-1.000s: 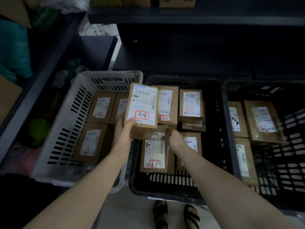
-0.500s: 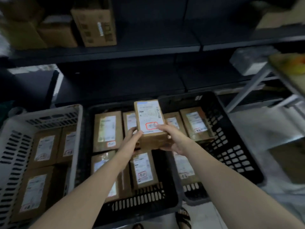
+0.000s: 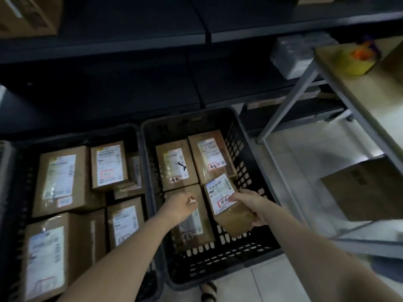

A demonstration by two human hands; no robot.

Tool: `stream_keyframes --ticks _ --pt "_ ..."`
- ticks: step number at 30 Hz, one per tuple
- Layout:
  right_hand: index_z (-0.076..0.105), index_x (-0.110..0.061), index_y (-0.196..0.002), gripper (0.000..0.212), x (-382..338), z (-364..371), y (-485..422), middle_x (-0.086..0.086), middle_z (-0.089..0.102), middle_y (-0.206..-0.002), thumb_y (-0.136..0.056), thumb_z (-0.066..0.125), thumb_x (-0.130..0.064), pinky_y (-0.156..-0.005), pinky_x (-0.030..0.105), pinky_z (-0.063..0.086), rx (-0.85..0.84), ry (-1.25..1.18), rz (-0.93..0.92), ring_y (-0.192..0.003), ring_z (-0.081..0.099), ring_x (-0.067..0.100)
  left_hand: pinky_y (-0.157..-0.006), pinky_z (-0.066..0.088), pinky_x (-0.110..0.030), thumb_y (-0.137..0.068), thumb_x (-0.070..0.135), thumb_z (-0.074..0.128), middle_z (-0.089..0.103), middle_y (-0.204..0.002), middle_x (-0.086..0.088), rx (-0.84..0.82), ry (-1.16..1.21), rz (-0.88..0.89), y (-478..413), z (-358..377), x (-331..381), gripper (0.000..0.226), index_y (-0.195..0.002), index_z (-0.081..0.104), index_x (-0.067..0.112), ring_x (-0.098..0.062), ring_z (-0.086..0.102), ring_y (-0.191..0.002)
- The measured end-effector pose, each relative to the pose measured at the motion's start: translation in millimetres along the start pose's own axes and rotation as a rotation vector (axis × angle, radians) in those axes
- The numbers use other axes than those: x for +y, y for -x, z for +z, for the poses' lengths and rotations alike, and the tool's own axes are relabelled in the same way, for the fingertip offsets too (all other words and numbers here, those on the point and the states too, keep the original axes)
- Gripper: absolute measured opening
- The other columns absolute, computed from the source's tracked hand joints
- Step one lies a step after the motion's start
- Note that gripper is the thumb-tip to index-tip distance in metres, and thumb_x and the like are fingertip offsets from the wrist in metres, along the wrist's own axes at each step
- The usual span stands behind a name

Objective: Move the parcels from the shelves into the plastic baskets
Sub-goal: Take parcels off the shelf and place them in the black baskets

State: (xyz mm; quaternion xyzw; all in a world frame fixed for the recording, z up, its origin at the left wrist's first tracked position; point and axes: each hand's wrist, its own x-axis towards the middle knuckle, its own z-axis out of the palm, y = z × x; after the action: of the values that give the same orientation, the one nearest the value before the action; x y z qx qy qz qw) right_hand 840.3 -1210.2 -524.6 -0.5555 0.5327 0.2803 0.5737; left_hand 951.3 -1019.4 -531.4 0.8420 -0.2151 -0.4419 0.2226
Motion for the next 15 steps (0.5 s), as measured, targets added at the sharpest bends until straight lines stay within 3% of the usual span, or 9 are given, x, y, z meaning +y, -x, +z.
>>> stream_keyframes --ticks 3,6,10,12,15 --pt "0.048 -0.023 -0.134 0.050 12.4 7.8 -41.5 0.011 0.061 -0.124 -0.088 0.064 -0.015 -0.069 0.033 0.050 0.009 -0.038 -0.021 -0.089 0.060 0.022 -0.094 0.041 -0.025 -0.096 0.027 0.050 0.053 -0.133 -0.012 -0.053 -0.063 -0.045 -24.7 27.2 -12.1 0.039 -0.133 0.051 0.014 -0.024 0.053 -0.119" --pt "0.053 -0.007 -0.132 0.043 27.6 24.1 -90.3 0.018 0.063 -0.123 -0.090 0.051 0.005 -0.073 0.037 0.056 0.072 0.038 -0.074 -0.096 0.064 0.028 -0.102 0.040 -0.028 -0.097 0.028 0.047 0.041 -0.144 -0.013 -0.105 -0.159 -0.063 -46.6 49.8 -25.0 0.047 -0.142 0.040 0.016 -0.027 0.044 -0.129" --pt "0.055 -0.012 -0.128 0.039 40.4 36.1 -128.2 0.011 0.062 -0.126 -0.091 0.046 -0.001 -0.098 0.035 0.049 0.153 0.350 -0.115 -0.113 0.059 0.028 -0.106 0.039 -0.037 -0.096 0.023 0.044 0.033 -0.149 -0.011 -0.182 -0.274 -0.082 -66.2 71.4 -37.4 0.053 -0.148 0.029 0.021 -0.030 0.037 -0.134" --pt "0.053 -0.013 -0.127 0.036 39.6 36.8 -137.8 0.011 0.059 -0.129 -0.093 0.044 -0.006 -0.097 0.032 0.047 0.189 0.526 -0.143 -0.117 0.056 0.028 -0.107 0.038 -0.038 -0.096 0.024 0.043 0.030 -0.151 -0.010 -0.233 -0.313 -0.099 -70.5 78.0 -41.3 0.056 -0.149 0.025 0.022 -0.030 0.035 -0.135" --pt "0.051 -0.016 -0.125 0.033 26.7 36.1 -138.7 0.010 0.055 -0.129 -0.092 0.048 -0.016 -0.097 0.040 0.047 0.243 0.758 -0.197 -0.117 0.055 0.030 -0.104 0.041 -0.041 -0.096 0.024 0.043 0.035 -0.146 -0.013 -0.240 -0.395 -0.101 -68.0 77.7 -41.2 0.054 -0.148 0.028 0.018 -0.031 0.040 -0.130"
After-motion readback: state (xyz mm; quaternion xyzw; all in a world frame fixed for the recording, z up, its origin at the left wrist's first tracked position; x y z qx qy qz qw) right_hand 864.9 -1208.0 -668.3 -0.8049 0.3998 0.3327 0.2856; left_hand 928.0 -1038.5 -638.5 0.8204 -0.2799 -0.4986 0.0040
